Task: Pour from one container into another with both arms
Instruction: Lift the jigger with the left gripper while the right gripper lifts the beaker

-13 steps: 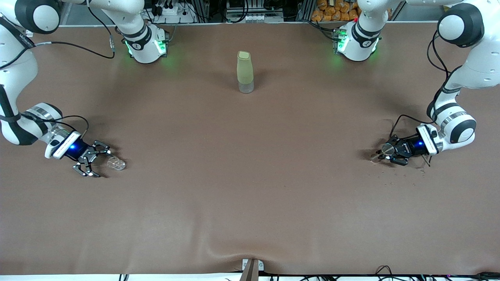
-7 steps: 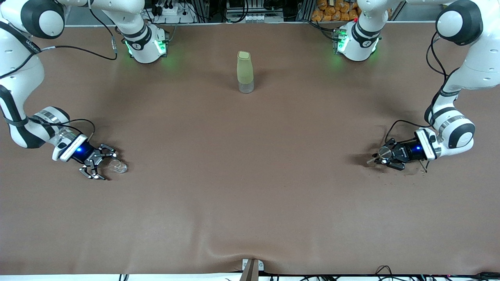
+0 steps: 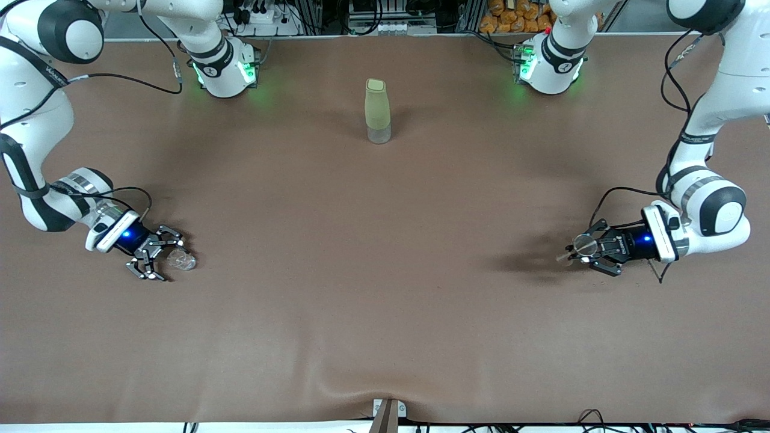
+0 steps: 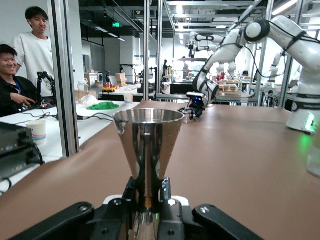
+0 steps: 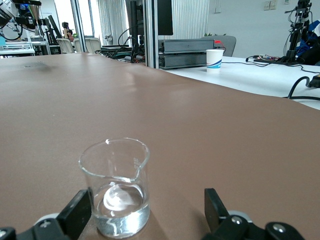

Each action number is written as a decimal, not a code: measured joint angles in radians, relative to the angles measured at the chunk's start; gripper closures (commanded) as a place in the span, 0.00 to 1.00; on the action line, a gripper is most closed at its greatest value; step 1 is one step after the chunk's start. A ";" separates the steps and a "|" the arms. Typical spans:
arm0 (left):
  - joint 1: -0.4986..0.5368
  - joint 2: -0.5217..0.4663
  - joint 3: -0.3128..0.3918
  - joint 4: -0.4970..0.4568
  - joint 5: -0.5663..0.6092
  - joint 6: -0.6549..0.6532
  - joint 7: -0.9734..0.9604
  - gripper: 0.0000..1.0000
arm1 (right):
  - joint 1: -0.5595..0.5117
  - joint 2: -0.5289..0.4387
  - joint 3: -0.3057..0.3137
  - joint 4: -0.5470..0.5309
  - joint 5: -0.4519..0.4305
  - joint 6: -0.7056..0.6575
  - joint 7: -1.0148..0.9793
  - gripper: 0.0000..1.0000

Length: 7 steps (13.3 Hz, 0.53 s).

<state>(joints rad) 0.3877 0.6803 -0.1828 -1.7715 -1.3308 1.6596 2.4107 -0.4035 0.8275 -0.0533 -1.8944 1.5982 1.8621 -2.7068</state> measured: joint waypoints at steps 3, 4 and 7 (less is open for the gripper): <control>-0.002 -0.014 -0.074 -0.050 -0.047 0.094 0.001 1.00 | 0.006 0.009 0.000 0.005 0.012 -0.017 0.000 0.00; -0.002 -0.027 -0.102 -0.063 -0.059 0.126 0.001 1.00 | 0.007 0.011 0.001 0.006 0.018 -0.028 0.000 0.00; -0.002 -0.059 -0.202 -0.090 -0.084 0.232 0.001 1.00 | 0.015 0.016 0.004 0.008 0.032 -0.051 0.000 0.00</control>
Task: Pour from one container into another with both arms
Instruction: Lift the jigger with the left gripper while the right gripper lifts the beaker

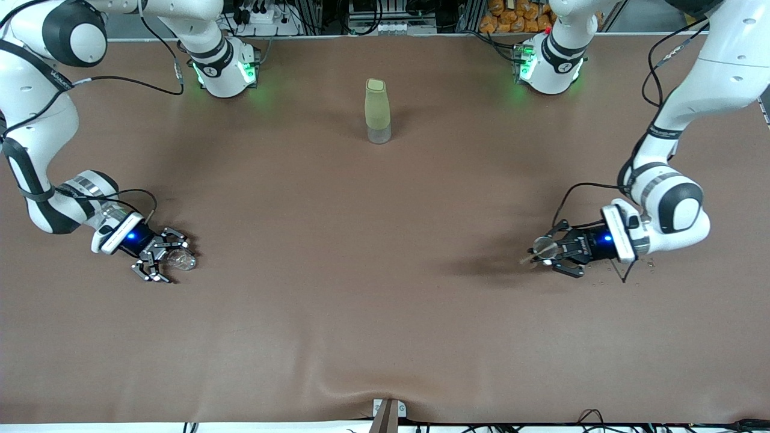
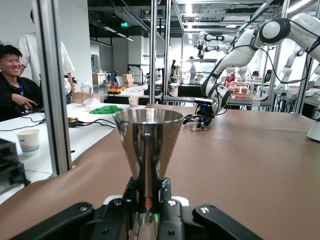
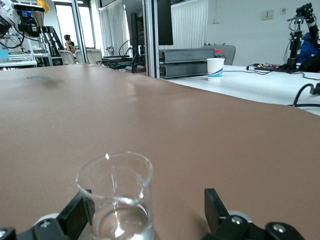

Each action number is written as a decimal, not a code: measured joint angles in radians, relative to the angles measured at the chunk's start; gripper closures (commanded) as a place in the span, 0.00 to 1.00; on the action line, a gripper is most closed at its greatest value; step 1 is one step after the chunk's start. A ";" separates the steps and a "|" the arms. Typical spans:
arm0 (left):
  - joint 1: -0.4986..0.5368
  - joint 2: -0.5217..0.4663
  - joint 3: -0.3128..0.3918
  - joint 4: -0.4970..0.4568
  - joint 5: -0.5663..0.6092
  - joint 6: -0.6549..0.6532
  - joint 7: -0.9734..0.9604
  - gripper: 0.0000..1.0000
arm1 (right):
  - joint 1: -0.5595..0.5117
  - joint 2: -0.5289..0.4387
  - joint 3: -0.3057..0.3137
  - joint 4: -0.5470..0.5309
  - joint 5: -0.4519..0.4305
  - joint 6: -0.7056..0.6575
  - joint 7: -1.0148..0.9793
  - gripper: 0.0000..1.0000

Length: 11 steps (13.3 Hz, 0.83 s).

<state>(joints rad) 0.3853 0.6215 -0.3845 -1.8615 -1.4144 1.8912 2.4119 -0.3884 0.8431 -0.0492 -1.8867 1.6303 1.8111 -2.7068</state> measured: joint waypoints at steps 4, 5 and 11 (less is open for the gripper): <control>-0.025 -0.004 -0.090 -0.014 -0.029 0.108 0.000 1.00 | 0.005 0.007 0.001 0.007 0.001 -0.035 -0.004 0.00; -0.043 -0.004 -0.094 -0.015 -0.045 0.119 0.002 1.00 | 0.005 0.011 0.000 0.009 0.001 -0.035 -0.009 0.00; -0.150 0.002 -0.095 -0.059 -0.193 0.158 0.094 1.00 | 0.005 0.051 -0.002 0.031 0.002 -0.043 -0.024 0.20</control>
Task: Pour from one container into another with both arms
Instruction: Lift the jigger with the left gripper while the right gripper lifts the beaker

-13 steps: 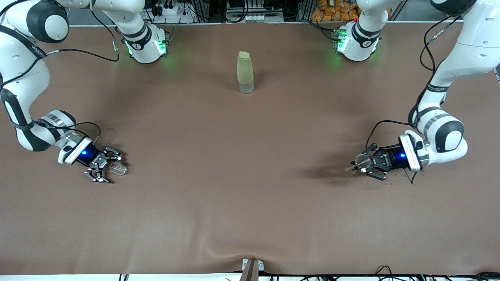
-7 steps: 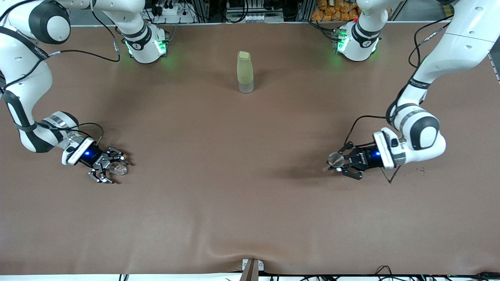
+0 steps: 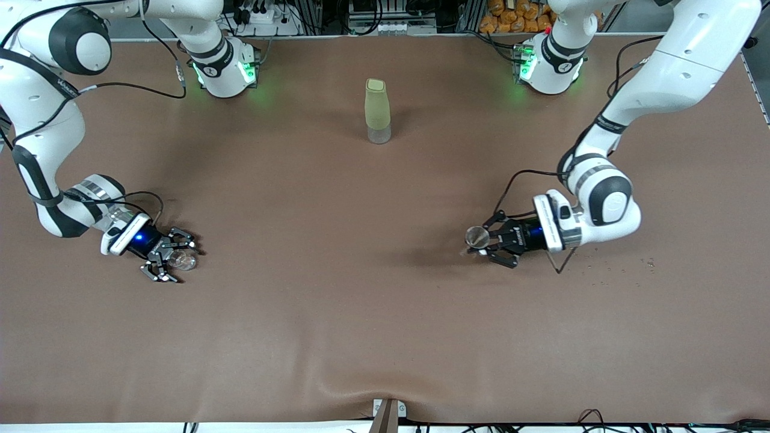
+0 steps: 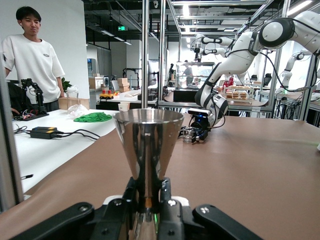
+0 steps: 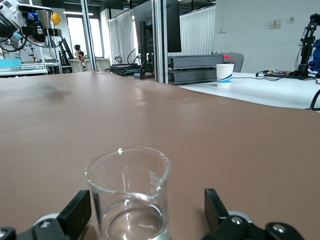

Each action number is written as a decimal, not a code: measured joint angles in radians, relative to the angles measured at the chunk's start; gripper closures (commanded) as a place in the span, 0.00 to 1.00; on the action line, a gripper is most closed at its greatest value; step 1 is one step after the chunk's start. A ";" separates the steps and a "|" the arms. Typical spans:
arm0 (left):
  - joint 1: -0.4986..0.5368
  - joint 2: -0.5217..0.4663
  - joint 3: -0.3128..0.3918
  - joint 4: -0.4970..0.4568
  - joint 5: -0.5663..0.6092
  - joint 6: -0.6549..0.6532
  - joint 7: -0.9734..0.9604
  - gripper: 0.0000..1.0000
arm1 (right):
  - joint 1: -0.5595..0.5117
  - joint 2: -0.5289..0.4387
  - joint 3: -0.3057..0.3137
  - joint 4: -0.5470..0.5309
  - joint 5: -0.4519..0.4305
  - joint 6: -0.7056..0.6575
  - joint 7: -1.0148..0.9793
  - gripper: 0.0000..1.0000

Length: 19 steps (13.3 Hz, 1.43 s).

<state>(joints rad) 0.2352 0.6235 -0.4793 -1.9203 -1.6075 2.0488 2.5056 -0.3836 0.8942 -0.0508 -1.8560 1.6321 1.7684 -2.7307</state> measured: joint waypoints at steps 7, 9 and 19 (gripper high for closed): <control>-0.134 0.012 0.000 -0.016 -0.207 0.079 0.121 1.00 | 0.000 0.008 0.001 0.010 0.000 -0.011 0.000 1.00; -0.163 0.014 0.000 -0.016 -0.256 0.098 0.148 1.00 | 0.000 0.015 0.000 0.017 0.000 -0.029 0.000 1.00; -0.303 0.063 0.005 0.001 -0.499 0.151 0.237 1.00 | 0.058 0.034 0.009 0.096 0.001 -0.063 0.034 1.00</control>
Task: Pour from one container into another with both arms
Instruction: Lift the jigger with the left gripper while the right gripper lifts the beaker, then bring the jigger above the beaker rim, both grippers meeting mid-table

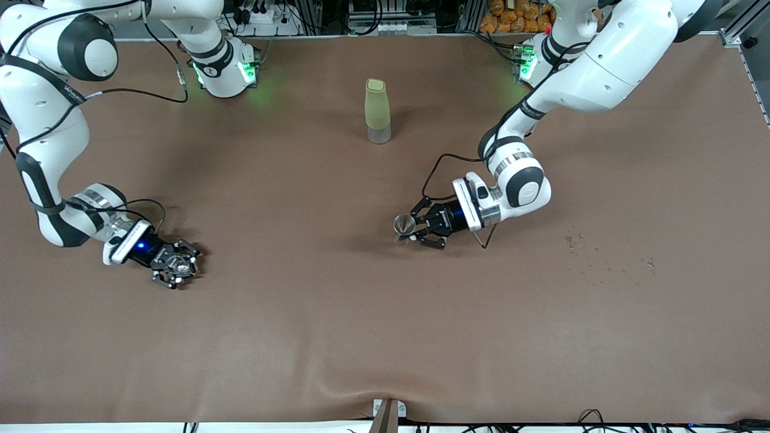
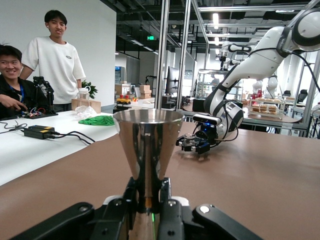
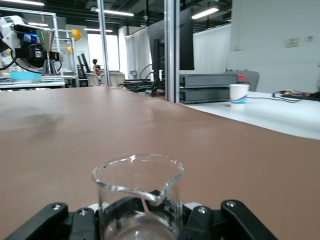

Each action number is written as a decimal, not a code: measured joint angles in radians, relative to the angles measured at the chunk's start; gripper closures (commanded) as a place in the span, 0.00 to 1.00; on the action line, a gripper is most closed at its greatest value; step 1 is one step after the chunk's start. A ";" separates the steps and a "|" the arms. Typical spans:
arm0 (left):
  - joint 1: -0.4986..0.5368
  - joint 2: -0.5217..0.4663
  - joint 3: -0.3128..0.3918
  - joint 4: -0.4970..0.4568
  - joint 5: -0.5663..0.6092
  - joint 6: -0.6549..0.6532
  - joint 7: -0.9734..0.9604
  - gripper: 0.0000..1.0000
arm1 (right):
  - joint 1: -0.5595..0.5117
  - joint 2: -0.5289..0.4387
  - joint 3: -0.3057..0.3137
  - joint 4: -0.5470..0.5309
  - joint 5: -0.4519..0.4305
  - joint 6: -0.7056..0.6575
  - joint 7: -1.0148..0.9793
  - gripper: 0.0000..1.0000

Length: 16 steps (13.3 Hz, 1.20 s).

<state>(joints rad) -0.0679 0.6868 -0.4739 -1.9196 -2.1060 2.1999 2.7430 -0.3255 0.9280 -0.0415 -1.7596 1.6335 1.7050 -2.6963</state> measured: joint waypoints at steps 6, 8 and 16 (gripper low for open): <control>-0.068 0.026 0.007 0.048 -0.106 0.061 0.010 1.00 | 0.146 -0.013 0.004 0.151 0.006 -0.003 0.212 1.00; -0.081 0.038 0.008 0.067 -0.113 0.076 0.010 1.00 | 0.205 -0.022 0.004 0.215 0.008 -0.002 0.298 1.00; -0.130 0.060 0.086 0.165 -0.089 0.096 0.013 1.00 | 0.460 -0.075 0.010 0.314 0.036 0.076 0.415 1.00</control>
<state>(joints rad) -0.1981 0.7472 -0.3881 -1.7543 -2.1951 2.2962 2.7561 0.1340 0.8533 -0.0314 -1.4461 1.6694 1.7813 -2.2809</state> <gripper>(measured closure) 0.789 0.881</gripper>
